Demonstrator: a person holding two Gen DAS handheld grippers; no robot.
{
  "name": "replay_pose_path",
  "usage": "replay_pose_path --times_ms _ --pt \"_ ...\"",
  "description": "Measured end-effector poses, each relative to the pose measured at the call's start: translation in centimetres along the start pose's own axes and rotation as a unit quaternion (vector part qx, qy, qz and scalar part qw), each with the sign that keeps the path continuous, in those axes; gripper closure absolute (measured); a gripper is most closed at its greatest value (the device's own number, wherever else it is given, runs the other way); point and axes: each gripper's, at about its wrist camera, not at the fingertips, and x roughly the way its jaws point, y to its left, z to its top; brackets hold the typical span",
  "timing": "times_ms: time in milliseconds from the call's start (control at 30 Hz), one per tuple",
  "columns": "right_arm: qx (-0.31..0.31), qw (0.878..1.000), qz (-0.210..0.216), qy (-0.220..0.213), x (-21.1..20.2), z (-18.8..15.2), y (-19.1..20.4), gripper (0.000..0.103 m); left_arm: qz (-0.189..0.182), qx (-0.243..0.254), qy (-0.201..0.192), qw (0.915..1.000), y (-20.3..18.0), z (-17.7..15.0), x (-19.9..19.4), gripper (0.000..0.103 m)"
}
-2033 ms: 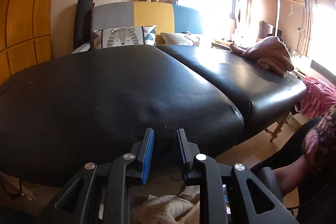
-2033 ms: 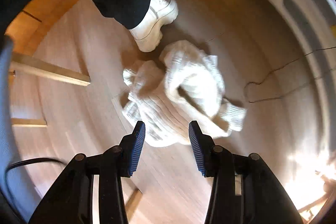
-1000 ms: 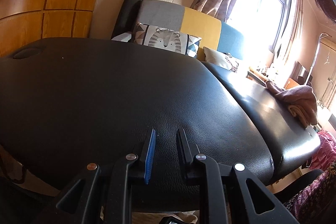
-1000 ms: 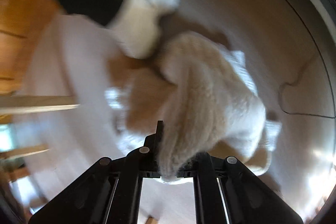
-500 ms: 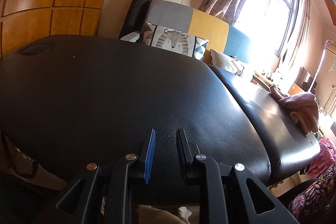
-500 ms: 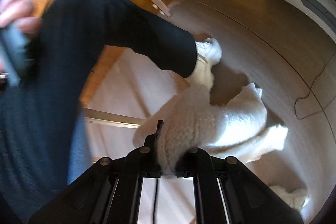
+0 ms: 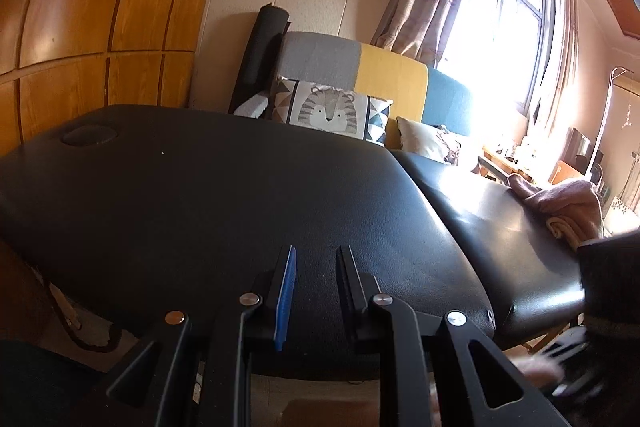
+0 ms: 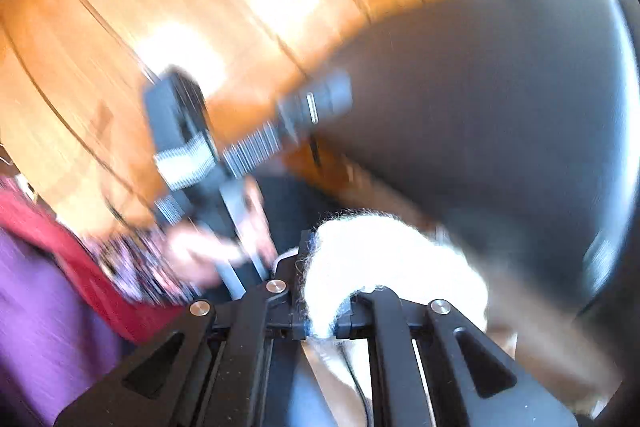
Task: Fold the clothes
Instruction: 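Lift the sweater from the floor up over the table with the right gripper, then grasp the sweater fabric with the left gripper while the right lowers it onto the table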
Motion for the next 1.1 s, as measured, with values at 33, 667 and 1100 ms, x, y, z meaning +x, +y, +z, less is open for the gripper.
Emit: replay_pose_path --times_ms 33,667,1100 --pt "-0.013 1.000 -0.003 -0.028 -1.5 1.2 1.1 0.098 0.003 0.000 -0.010 0.9999 0.1 0.5 -0.7 0.083" --pt "-0.106 0.904 -0.140 -0.391 -18.5 27.3 5.7 0.097 -0.043 -0.083 -0.067 0.9933 0.4 12.2 1.7 0.081" --pt "0.094 0.892 -0.406 -0.171 -17.7 19.5 -18.3 0.084 0.018 0.027 0.168 0.9853 -6.1 6.7 19.3 0.081"
